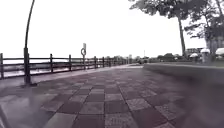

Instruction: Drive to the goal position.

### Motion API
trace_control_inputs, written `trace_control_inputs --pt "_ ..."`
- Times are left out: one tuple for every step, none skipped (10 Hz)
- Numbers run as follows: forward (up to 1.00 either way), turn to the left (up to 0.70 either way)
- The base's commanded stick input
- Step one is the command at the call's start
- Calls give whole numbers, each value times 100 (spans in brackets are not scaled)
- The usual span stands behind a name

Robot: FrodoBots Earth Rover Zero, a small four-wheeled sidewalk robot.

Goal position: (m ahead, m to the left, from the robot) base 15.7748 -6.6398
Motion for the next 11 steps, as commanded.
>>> trace_control_inputs --pt "100 0" --pt "100 0" --pt "100 0" --pt "100 0" --pt "100 0" --pt "100 0" --pt "100 0" --pt "100 0" --pt "100 0" --pt "100 0" --pt "100 0"
